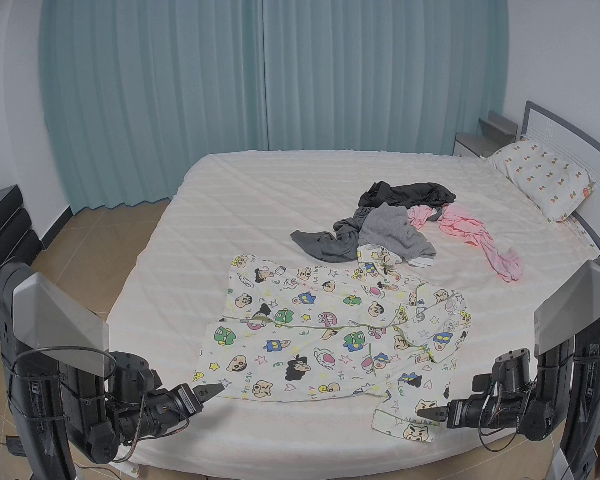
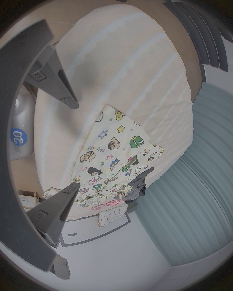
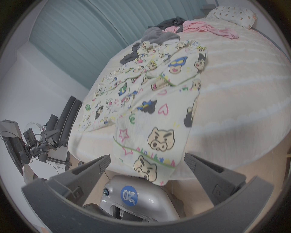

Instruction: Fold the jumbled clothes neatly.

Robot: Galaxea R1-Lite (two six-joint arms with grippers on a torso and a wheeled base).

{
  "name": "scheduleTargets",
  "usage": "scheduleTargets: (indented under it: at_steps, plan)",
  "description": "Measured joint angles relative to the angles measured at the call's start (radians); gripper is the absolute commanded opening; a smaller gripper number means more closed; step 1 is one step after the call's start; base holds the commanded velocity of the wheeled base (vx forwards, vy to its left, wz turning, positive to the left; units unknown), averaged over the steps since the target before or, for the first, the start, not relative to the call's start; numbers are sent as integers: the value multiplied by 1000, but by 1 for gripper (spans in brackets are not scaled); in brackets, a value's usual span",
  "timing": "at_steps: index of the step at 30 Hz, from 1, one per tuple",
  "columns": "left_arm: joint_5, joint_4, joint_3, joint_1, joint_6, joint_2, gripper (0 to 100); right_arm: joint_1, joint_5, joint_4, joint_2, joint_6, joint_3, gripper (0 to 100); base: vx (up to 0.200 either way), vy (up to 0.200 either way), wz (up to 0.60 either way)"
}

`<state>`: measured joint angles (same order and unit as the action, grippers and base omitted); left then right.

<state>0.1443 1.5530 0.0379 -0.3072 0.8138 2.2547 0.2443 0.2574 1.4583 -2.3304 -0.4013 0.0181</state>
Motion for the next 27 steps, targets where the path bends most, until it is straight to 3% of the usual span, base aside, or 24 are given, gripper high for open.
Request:
scheduleTargets:
  at_steps: [7, 13, 21, 26, 27]
  plan:
    - [-3, 0, 5, -1, -1, 16, 100, 18, -66, 92, -107, -5, 0, 100, 0, 0, 0]
    - [-4, 0, 9, -1, -2, 23, 100, 30, -71, 95, -154, -17, 0, 100, 0, 0, 0]
    - [-6, 0, 12, -1, -2, 26, 100, 111, -123, 94, -160, -188, 54, 100, 0, 0, 0]
    - [-6, 0, 12, -1, -3, 26, 100, 154, -167, 95, -159, -216, 97, 100, 0, 0, 0]
    - [-6, 0, 12, -2, -3, 26, 100, 156, -173, 95, -159, -219, 101, 0, 0, 0, 0]
